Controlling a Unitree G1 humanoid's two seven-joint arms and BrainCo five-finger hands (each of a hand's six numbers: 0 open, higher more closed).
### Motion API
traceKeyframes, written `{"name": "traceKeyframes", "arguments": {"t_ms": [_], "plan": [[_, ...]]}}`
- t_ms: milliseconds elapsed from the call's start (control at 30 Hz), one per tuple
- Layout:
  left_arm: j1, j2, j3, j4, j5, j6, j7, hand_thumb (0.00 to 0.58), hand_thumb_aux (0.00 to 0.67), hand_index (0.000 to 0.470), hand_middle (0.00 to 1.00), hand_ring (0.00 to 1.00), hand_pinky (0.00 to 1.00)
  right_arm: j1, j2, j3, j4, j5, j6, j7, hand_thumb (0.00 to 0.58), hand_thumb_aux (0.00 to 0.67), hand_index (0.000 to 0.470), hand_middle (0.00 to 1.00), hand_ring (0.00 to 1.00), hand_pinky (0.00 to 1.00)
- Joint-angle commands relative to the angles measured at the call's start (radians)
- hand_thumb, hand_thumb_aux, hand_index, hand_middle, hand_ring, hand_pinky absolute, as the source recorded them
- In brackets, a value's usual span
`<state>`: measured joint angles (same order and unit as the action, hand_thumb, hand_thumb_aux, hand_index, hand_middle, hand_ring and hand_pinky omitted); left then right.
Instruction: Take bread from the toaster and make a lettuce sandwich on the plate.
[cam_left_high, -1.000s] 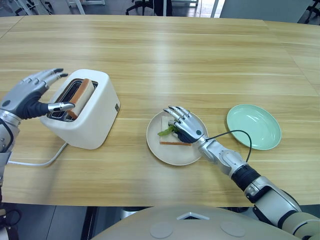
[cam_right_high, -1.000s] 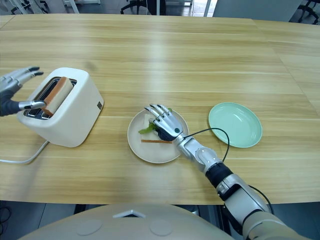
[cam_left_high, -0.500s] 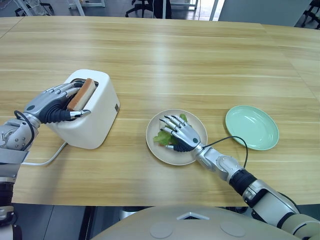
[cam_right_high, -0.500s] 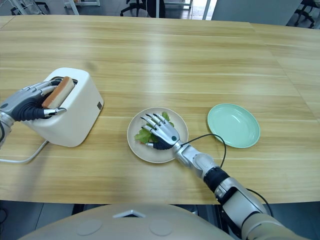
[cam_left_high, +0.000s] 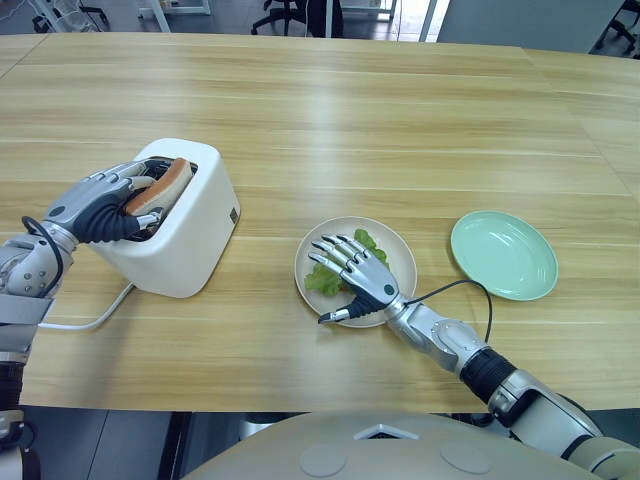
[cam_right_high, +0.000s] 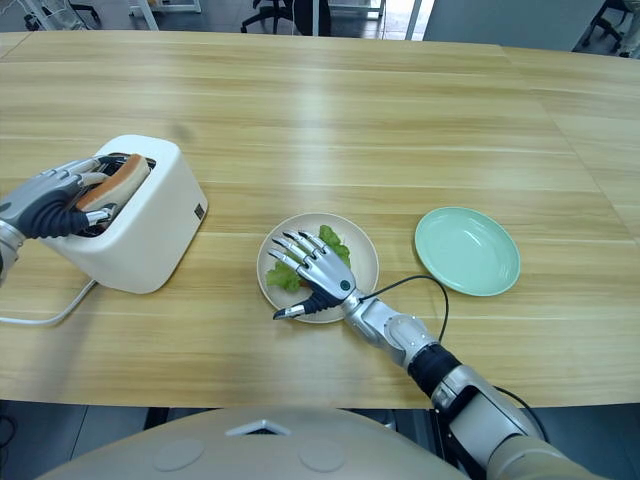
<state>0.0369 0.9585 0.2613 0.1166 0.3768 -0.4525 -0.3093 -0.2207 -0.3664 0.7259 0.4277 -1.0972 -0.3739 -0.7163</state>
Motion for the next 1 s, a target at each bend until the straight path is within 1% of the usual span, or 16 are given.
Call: {"name": "traceKeyframes", "arguments": {"t_ms": [33,100,133,167,200,233,267,300,333,367,400,433,467,1000], "plan": [[-0.001,-0.011,0.002,-0.034,-0.057,-0.014,-0.020,0.580,0.670,0.460,0.00,0.00,0.00,0.013,-0.014,-0.021,-0.041,0.005,0.001,-0.018,0.000,0.000,0.000,0.00,0.00,0.00],[-0.011,-0.020,0.017,-0.044,-0.100,-0.009,-0.021,0.580,0.670,0.460,0.00,0.00,0.00,0.018,-0.020,-0.032,-0.062,0.008,0.001,-0.029,0.000,0.000,0.000,0.00,0.00,0.00],[-0.018,-0.025,0.025,-0.047,-0.124,-0.010,-0.021,0.580,0.670,0.460,0.03,0.03,0.03,0.021,-0.022,-0.038,-0.071,0.009,0.002,-0.034,0.000,0.000,0.000,0.00,0.00,0.00],[-0.024,-0.028,0.032,-0.049,-0.146,-0.016,-0.022,0.580,0.670,0.460,0.03,0.03,0.03,0.023,-0.025,-0.042,-0.079,0.009,0.004,-0.038,0.000,0.000,0.000,0.00,0.00,0.00],[-0.029,-0.031,0.037,-0.050,-0.164,-0.022,-0.026,0.580,0.670,0.460,0.08,0.08,0.08,0.024,-0.026,-0.046,-0.083,0.009,0.004,-0.041,0.000,0.000,0.000,0.00,0.00,0.00],[-0.033,-0.033,0.042,-0.050,-0.183,-0.027,-0.029,0.580,0.670,0.460,0.18,0.18,0.18,0.025,-0.028,-0.050,-0.086,0.010,0.004,-0.042,0.000,0.000,0.000,0.00,0.00,0.00],[-0.039,-0.037,0.049,-0.050,-0.205,-0.025,-0.033,0.580,0.670,0.460,0.18,0.18,0.18,0.026,-0.029,-0.054,-0.090,0.011,0.004,-0.042,0.000,0.000,0.000,0.00,0.00,0.00],[-0.043,-0.038,0.057,-0.050,-0.219,-0.023,-0.034,0.580,0.670,0.460,0.22,0.22,0.22,0.027,-0.031,-0.058,-0.094,0.012,0.004,-0.043,0.000,0.000,0.000,0.00,0.00,0.00],[-0.046,-0.039,0.067,-0.049,-0.233,-0.018,-0.033,0.580,0.670,0.460,0.38,0.38,0.38,0.029,-0.033,-0.062,-0.096,0.014,0.004,-0.044,0.000,0.000,0.000,0.00,0.00,0.00],[-0.048,-0.040,0.076,-0.049,-0.246,-0.015,-0.033,0.580,0.670,0.460,0.66,0.66,0.66,0.032,-0.035,-0.068,-0.101,0.013,0.008,-0.044,0.000,0.000,0.000,0.00,0.00,0.00],[-0.053,-0.042,0.085,-0.051,-0.263,-0.009,-0.035,0.580,0.670,0.460,0.66,0.66,0.66,0.035,-0.039,-0.076,-0.105,0.014,0.011,-0.046,0.000,0.000,0.000,0.00,0.00,0.00],[-0.057,-0.043,0.092,-0.053,-0.278,-0.001,-0.038,0.580,0.670,0.460,0.80,0.80,0.80,0.037,-0.043,-0.084,-0.107,0.017,0.012,-0.047,0.000,0.000,0.000,0.00,0.00,0.00],[-0.067,-0.045,0.096,-0.051,-0.288,0.007,-0.039,0.580,0.670,0.460,1.00,1.00,1.00,0.039,-0.047,-0.094,-0.110,0.021,0.012,-0.049,0.000,0.000,0.000,0.00,0.00,0.00],[-0.158,-0.086,0.182,-0.065,-0.500,0.088,-0.088,0.580,0.670,0.460,1.00,1.00,1.00,0.075,-0.109,-0.221,-0.155,0.072,-0.004,-0.054,0.000,0.000,0.000,0.00,0.00,0.00]]}}
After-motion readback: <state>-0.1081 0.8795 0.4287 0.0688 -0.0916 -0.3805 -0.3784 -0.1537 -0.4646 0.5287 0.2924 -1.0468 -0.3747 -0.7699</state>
